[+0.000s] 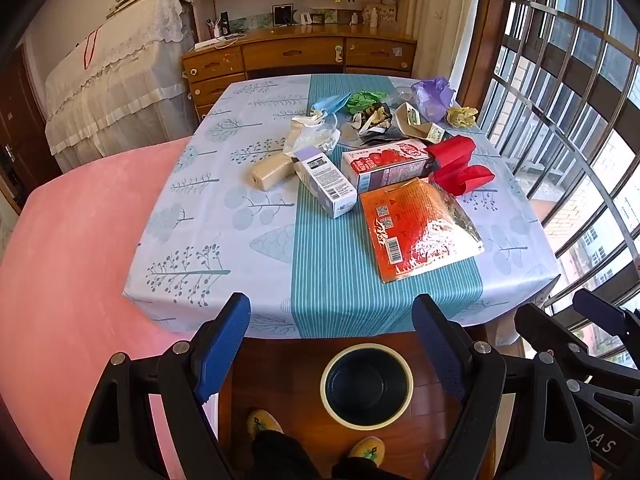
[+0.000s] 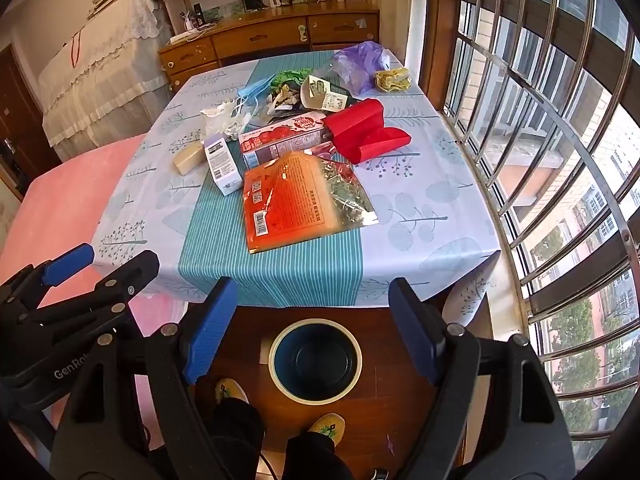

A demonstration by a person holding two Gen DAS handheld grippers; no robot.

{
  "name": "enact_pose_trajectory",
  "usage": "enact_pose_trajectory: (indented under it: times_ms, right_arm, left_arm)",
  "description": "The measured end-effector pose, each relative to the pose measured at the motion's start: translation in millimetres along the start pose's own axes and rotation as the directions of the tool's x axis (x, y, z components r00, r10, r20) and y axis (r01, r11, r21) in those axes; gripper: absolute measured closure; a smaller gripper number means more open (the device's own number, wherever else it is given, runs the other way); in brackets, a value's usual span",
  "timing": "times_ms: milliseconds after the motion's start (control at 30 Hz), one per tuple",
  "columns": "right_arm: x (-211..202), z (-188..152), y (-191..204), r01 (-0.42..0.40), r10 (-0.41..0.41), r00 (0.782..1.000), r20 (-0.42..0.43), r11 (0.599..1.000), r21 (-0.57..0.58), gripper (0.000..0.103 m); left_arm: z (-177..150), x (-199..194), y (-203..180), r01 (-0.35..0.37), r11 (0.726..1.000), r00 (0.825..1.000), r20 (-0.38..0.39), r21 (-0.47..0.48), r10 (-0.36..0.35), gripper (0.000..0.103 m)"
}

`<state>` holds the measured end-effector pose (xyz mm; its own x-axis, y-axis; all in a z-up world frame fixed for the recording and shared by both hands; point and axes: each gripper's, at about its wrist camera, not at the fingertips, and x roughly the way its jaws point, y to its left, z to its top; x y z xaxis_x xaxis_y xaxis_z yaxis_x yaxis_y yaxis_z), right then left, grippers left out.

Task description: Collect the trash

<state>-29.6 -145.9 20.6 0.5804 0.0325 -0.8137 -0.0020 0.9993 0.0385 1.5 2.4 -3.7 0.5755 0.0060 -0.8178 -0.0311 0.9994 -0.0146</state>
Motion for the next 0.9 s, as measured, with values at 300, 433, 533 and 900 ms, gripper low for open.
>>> enact_pose_trajectory:
  times_ms: [300,433,533,900]
  right_arm:
    - [-3.1,2.3,-0.3,-0.002,0.002,1.0,-0.003,1.0,0.006,0.027]
    - [-3.7,3.2,-1.4,-0.005,0.005,1.0,-0.002,1.0,0.012,0.027]
    - [-3.4,3.0,-1.2,-0.006,0.006,1.0,-0.002,1.0,0.01,0.027]
    - [-4.2,2.4,-1.5,-0.008,0.008,1.0,-0.001,1.0,0.013,0.027]
  left_arm:
    - [4.0,-6.4,-0.1,-0.002,1.0,1.0,0.016,0.009,0.002,0.018]
    - [3.4,-8.0,-0.9,0.0,1.0,1.0,0.024,0.01,0.0,0.018]
    - [2.7,-9.6,-1.4,0.001,1.0,1.0,0.026,0.01,-0.001,0.018]
    - [3.1,-10.0,-1.6,0.002,1.0,1.0,0.025,0.011,-0.002,0.018]
